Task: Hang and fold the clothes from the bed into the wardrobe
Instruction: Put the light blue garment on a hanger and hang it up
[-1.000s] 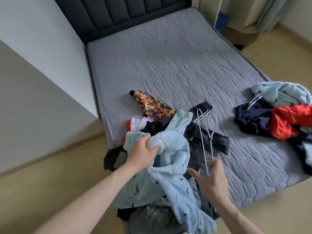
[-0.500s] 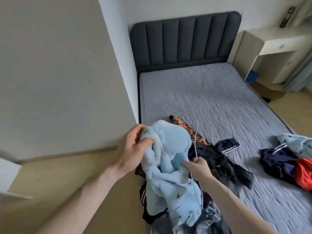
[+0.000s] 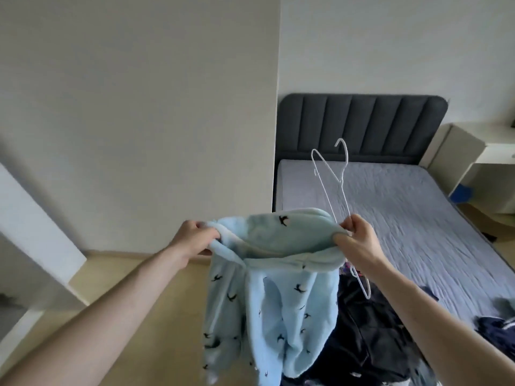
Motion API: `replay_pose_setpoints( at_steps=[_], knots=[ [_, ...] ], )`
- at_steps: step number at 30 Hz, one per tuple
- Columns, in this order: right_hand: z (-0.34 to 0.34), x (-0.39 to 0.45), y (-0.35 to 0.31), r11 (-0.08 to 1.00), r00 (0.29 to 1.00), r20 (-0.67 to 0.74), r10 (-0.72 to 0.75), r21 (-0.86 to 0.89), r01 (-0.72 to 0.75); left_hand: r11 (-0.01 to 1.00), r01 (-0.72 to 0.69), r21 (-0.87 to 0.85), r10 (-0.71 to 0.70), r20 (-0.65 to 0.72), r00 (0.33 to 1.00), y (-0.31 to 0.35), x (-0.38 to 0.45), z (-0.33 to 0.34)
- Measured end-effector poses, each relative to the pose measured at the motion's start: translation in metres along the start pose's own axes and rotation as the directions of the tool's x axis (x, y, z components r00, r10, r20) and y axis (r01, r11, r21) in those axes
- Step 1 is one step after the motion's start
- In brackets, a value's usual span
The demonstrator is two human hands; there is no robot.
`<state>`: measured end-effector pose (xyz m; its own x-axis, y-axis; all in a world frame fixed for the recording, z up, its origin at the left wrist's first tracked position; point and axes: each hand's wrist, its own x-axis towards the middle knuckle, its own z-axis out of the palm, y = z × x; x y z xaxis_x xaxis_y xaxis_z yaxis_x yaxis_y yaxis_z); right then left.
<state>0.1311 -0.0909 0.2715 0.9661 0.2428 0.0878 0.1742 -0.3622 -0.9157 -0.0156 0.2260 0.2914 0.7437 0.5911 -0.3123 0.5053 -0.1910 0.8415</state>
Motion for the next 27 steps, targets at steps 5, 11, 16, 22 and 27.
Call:
replay_pose_setpoints(
  at_steps=[5,11,16,22,27],
  knots=[
    [0.018,0.0,-0.041,0.994,0.991,0.086,-0.101,-0.039,0.104,0.962,0.177,-0.208,-0.102,0.327,0.94,0.003,-0.018,-0.036],
    [0.026,0.012,-0.065,0.97,0.961,0.247,-0.129,-0.17,0.174,0.979,-0.206,0.007,0.205,-0.128,0.97,-0.002,-0.021,-0.069],
    [0.027,0.004,-0.094,0.918,0.899,0.337,-0.28,-0.181,0.354,0.937,-0.317,0.15,0.349,-0.303,0.887,0.011,-0.02,-0.093],
    [0.017,-0.009,-0.131,0.89,0.858,0.342,-0.384,-0.11,0.442,0.984,-0.172,0.033,0.174,-0.325,0.93,0.001,0.004,-0.125],
    [0.011,-0.019,-0.14,0.862,0.794,0.449,-0.41,-0.095,0.498,0.992,-0.103,0.077,0.124,-0.367,0.922,-0.007,0.016,-0.146]
  ],
)
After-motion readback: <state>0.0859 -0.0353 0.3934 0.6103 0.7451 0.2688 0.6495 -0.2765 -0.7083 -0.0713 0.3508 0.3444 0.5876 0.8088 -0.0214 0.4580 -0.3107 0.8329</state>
